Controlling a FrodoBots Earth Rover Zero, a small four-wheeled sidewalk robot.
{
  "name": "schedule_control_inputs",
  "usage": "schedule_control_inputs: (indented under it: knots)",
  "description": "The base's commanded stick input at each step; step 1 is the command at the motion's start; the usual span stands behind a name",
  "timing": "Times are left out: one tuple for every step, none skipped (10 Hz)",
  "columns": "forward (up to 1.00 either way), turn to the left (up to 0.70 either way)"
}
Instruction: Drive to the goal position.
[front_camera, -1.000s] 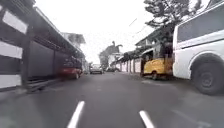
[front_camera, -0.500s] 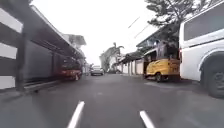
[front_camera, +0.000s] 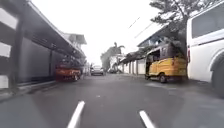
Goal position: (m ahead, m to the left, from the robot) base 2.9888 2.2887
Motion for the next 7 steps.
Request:
schedule_control_inputs:
  knots:
    - [0.7,0.0]
    - [0.7,0.0]
    - [0.7,0.0]
    - [0.7,0.0]
    - [0.7,0.0]
    - [0.7,0.0]
    - [0.7,0.0]
